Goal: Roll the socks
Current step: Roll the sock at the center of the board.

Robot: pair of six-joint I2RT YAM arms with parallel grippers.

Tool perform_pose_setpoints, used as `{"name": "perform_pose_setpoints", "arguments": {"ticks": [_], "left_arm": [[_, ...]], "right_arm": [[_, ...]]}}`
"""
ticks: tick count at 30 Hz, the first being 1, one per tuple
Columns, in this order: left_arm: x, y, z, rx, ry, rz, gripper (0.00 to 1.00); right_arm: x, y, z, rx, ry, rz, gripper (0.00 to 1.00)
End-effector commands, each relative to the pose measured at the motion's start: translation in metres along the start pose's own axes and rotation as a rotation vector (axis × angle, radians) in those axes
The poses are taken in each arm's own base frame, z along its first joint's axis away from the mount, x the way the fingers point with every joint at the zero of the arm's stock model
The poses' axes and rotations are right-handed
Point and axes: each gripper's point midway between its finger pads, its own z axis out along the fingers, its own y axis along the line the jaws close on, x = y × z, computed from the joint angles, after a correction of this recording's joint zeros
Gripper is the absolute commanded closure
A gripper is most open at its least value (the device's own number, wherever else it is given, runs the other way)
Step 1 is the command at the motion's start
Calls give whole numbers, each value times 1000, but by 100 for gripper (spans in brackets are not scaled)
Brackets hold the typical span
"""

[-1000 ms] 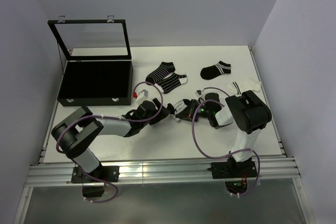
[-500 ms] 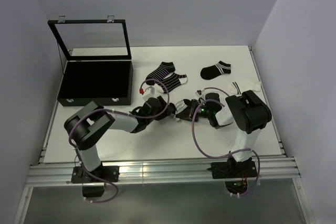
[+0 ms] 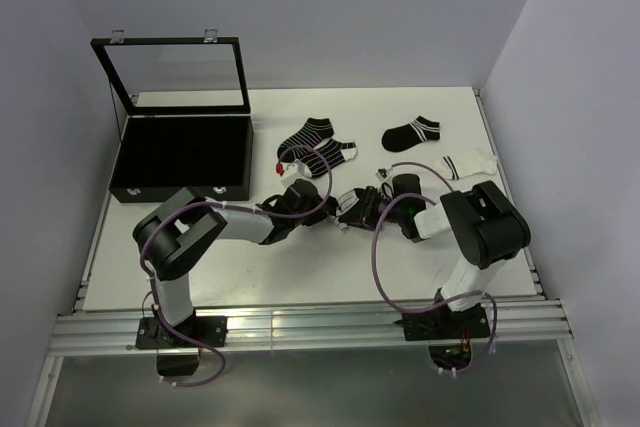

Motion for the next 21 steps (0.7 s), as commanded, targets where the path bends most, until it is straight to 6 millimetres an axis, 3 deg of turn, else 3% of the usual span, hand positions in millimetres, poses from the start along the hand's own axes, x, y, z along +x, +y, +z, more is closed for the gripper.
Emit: {"name": "perform_pose_setpoints", "arguments": {"ticks": [1, 4, 11, 15, 21], "left_arm": [[25, 47, 1, -177, 89, 89, 98], [24, 49, 1, -210, 93, 116, 100], [16, 43, -2, -256, 97, 171, 100], [16, 44, -5, -280, 112, 198, 100], [18, 45, -7, -305, 137, 217, 100]], "right_arm": [[-2, -29, -10, 204, -34, -57, 69], [-7, -25, -15, 264, -59, -136, 65], [-34, 18, -36, 355, -241, -486, 62], [-26, 34, -36, 333, -293, -600, 61], [-26, 42, -29, 322, -330, -733, 61]]}}
